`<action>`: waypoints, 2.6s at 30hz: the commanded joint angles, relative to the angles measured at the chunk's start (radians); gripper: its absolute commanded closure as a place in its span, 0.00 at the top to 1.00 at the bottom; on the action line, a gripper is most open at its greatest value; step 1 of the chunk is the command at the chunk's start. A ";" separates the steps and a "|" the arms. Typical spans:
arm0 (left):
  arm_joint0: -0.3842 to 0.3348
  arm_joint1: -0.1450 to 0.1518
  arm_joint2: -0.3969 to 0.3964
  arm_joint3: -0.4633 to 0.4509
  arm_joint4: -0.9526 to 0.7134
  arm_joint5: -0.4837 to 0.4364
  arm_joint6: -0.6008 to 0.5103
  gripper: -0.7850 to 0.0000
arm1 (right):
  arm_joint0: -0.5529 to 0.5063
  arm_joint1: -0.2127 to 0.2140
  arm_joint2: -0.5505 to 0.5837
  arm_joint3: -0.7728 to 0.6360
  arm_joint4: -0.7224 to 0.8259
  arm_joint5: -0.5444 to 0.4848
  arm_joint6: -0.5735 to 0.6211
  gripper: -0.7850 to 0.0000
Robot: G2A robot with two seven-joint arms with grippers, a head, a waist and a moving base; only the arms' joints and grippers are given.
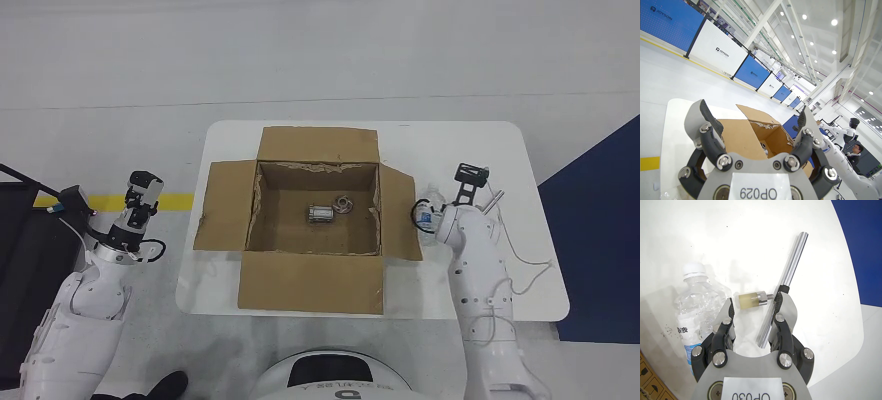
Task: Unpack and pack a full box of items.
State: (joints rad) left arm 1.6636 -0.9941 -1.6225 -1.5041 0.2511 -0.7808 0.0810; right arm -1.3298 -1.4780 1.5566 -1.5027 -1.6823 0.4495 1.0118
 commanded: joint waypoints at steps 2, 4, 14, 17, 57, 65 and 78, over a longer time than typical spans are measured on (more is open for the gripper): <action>0.000 0.000 0.000 0.000 0.000 0.000 0.000 1.00 | 0.018 -0.003 -0.010 0.027 -0.010 0.013 0.007 0.59; 0.000 0.000 0.000 0.000 0.000 0.000 0.000 1.00 | 0.031 -0.004 -0.015 0.045 -0.016 0.022 0.010 0.56; 0.000 0.000 0.000 0.000 0.000 0.000 0.000 1.00 | 0.072 -0.010 -0.021 0.103 -0.035 0.046 0.028 0.50; 0.000 0.000 0.000 0.000 0.000 0.000 0.000 1.00 | 0.083 -0.011 -0.018 0.117 -0.034 0.051 0.031 0.50; 0.000 0.000 0.000 0.000 0.000 0.000 0.000 1.00 | 0.010 -0.011 0.178 -0.117 0.227 0.010 0.026 1.00; 0.000 0.000 0.000 0.000 0.000 0.000 0.000 1.00 | 0.068 -0.020 0.185 -0.058 0.247 0.181 -0.046 1.00; 0.000 0.000 0.000 0.000 0.000 0.000 0.000 1.00 | 0.550 -0.043 0.070 0.679 0.271 0.301 -0.426 0.80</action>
State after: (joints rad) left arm 1.6636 -0.9941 -1.6225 -1.5041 0.2511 -0.7808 0.0810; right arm -0.8216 -1.5225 1.6245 -0.9052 -1.4146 0.7638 0.5924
